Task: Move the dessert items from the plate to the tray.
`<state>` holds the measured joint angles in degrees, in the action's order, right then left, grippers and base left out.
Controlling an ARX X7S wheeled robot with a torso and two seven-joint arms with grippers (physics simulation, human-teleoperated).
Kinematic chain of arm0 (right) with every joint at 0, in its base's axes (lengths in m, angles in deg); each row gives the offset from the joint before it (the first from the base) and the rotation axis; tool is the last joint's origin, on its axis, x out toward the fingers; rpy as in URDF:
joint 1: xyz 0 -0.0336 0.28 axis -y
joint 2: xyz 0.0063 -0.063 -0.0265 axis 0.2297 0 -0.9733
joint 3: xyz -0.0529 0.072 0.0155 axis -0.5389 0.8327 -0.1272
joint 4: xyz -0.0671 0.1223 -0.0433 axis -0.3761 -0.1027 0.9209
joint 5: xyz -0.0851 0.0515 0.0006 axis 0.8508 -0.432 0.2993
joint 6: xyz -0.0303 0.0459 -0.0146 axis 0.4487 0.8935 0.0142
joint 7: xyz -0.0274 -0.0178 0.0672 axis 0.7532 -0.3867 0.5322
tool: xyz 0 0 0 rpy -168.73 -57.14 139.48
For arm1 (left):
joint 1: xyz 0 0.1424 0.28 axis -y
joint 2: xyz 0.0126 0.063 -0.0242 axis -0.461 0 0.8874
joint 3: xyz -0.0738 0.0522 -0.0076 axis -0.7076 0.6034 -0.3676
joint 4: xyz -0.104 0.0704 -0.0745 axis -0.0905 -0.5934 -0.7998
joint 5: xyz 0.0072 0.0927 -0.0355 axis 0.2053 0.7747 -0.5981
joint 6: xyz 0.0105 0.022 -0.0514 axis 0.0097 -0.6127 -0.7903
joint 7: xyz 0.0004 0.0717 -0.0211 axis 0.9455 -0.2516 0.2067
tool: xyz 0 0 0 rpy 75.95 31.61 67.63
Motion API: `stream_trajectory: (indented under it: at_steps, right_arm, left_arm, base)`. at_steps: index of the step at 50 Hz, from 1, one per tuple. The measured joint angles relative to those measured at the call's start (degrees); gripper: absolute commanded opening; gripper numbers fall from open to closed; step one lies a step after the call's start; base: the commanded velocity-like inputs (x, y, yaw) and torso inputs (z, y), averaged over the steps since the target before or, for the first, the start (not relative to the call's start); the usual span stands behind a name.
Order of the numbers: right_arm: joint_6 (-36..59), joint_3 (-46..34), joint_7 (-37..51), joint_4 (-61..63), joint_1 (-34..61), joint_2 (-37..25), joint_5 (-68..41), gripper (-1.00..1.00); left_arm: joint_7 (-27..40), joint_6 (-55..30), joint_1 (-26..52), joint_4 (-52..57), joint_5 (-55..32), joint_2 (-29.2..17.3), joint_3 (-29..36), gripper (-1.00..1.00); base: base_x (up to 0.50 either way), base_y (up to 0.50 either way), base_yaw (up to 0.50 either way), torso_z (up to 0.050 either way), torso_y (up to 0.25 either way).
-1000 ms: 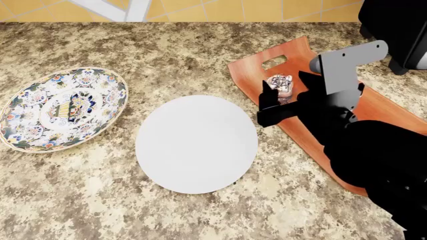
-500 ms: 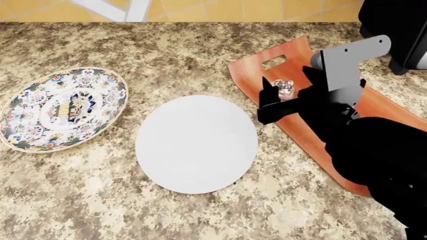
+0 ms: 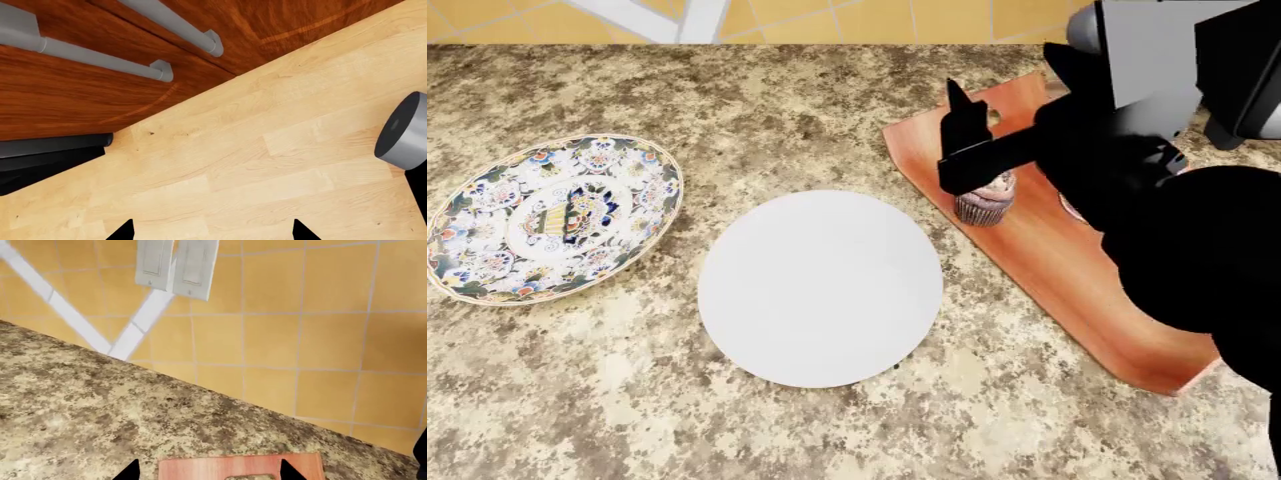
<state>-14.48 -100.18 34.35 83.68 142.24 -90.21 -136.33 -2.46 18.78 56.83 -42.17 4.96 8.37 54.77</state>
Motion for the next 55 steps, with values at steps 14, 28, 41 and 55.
stream_trajectory:
  at_steps: [14, 28, 41, 55]
  right_arm:
    - [6.18, 2.52, 6.22, 4.67, 5.03, -0.17, -7.32, 1.00]
    - [11.17, 6.82, 22.66, 11.05, 6.73, -2.29, -25.35, 1.00]
    - [9.24, 7.74, 38.52, 17.37, 6.95, -6.60, -41.70, 1.00]
    - [3.50, 5.91, 52.31, 25.13, 7.19, -10.51, -53.96, 1.00]
  left_arm:
    - [0.09, 0.08, 0.03, 0.00, -0.04, -0.01, 0.09, 1.00]
    - [0.28, 0.34, 0.02, 0.00, 0.00, 0.00, 0.14, 1.00]
    - [0.76, 1.08, 0.24, 0.00, 0.13, -0.05, 0.51, 1.00]
    - [1.17, 2.25, 0.64, 0.00, 0.15, -0.09, 1.00, 1.00]
  base:
    - [0.00, 0.00, 0.00, 0.000, 0.000]
    - [0.00, 0.00, 0.00, 0.000, 0.000]
    - [0.00, 0.00, 0.00, 0.000, 0.000]
    - [0.00, 0.00, 0.00, 0.000, 0.000]
